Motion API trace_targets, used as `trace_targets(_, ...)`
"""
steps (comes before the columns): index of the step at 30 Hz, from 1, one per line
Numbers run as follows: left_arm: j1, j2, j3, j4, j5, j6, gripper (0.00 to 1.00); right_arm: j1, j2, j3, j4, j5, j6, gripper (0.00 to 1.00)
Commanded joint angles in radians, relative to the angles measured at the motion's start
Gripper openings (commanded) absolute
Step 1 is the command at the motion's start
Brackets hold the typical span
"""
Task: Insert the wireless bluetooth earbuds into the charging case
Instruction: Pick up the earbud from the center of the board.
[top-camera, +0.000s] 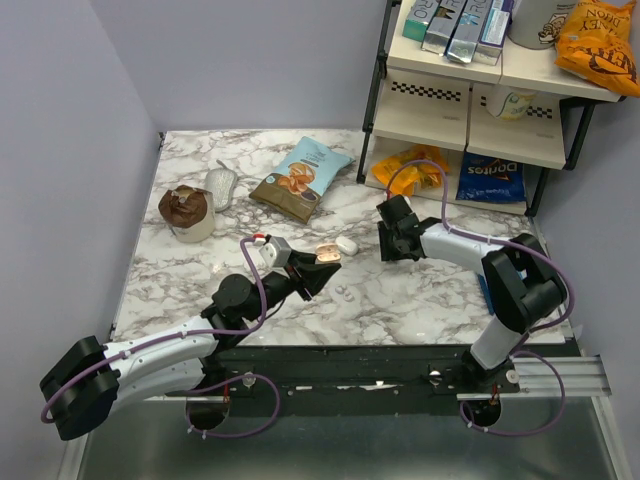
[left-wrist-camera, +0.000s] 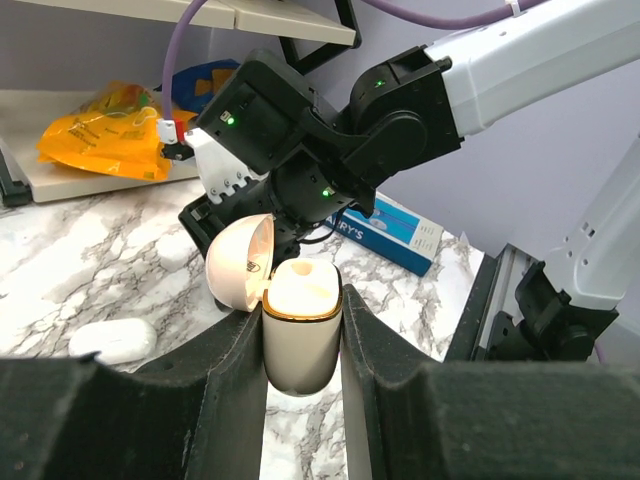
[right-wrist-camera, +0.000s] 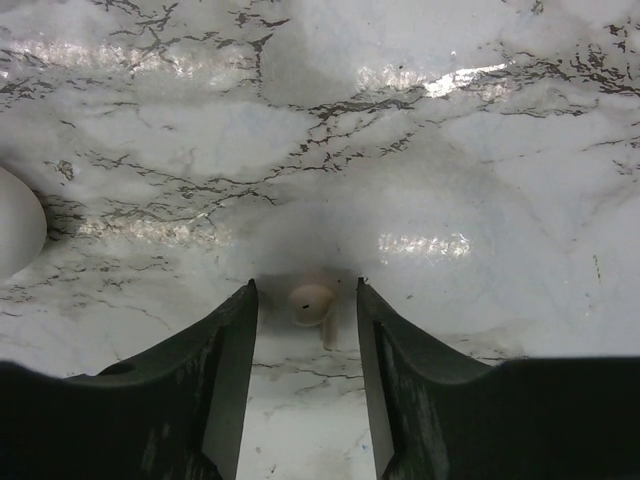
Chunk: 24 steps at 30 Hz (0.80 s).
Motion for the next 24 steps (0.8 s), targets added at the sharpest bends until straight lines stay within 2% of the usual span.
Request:
trace_targets(1,-0.009,-0.007,-0.003,0.005,-0.019,0.016,0.00,-0.005,0.025,0.020,0.016,-0.010,-0.006,0.49)
trace_targets(24,-0.024,-0.007,0.000,-0.009,-0.032,0.028,0.00,-0.024,0.013,-0.009,0.017,-0.033,0.036,0.27)
